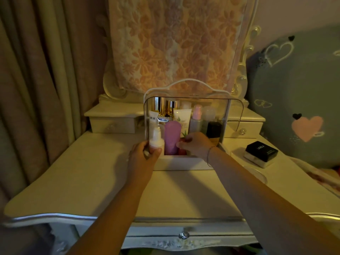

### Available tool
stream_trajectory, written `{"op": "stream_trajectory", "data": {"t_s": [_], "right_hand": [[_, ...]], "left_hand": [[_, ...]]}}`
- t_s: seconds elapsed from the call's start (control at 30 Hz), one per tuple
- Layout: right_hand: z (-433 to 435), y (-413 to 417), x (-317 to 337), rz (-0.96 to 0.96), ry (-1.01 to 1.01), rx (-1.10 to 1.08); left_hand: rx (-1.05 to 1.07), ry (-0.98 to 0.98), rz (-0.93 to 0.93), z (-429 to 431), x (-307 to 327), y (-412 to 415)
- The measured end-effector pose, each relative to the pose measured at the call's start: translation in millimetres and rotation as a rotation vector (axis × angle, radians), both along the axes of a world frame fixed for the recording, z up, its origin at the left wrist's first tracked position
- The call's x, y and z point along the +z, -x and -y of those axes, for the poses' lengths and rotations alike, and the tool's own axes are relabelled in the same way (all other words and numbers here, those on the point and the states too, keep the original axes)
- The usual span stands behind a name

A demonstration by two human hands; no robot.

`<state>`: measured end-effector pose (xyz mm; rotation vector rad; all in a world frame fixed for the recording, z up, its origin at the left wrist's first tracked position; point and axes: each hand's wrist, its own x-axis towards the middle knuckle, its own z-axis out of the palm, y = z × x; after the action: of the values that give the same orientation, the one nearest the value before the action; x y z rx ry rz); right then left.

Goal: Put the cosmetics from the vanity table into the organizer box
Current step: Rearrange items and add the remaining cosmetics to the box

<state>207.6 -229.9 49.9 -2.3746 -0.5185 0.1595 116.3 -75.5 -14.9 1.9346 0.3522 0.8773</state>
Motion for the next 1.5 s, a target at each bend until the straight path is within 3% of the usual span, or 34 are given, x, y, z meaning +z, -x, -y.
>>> {"op": "stream_trajectory", "data": {"t_s": [0.33,0.47,0.6,0.67,0.73,0.8,1.1,1.5], "right_hand": [[-5,-3,6,-0.078,0.202,0.031],[3,0,4,-0.110,-0.119,-0.002],[28,2,15,-0.012,-0.375,0.012],[41,-2,17,0.103,-0.320,0.000],[47,-4,11,0.226,-0.089,-0.009],[48,-5,0,0.233,0.049,0.024],[46,-13,-13,0.127,-0.021,0.094],[27,-10,3,0.266,-0.220,-0.010]], "left_hand": [[-0.005,-0.013,0.003,-2,0,-2],[-0.007,-0.009,-0.006,-1,1,0],[-0.012,-0.015,-0.004,-2,1,1],[-0.013,-0.017,-0.016,-2,1,0],[-0.006,-0.032,-0.017,-2,1,0],[-0.002,-0.046,-0.015,-2,1,0],[-0.010,-0.044,-0.013,0,4,3],[-0.030,-0.044,-0.012,0,3,3]]}}
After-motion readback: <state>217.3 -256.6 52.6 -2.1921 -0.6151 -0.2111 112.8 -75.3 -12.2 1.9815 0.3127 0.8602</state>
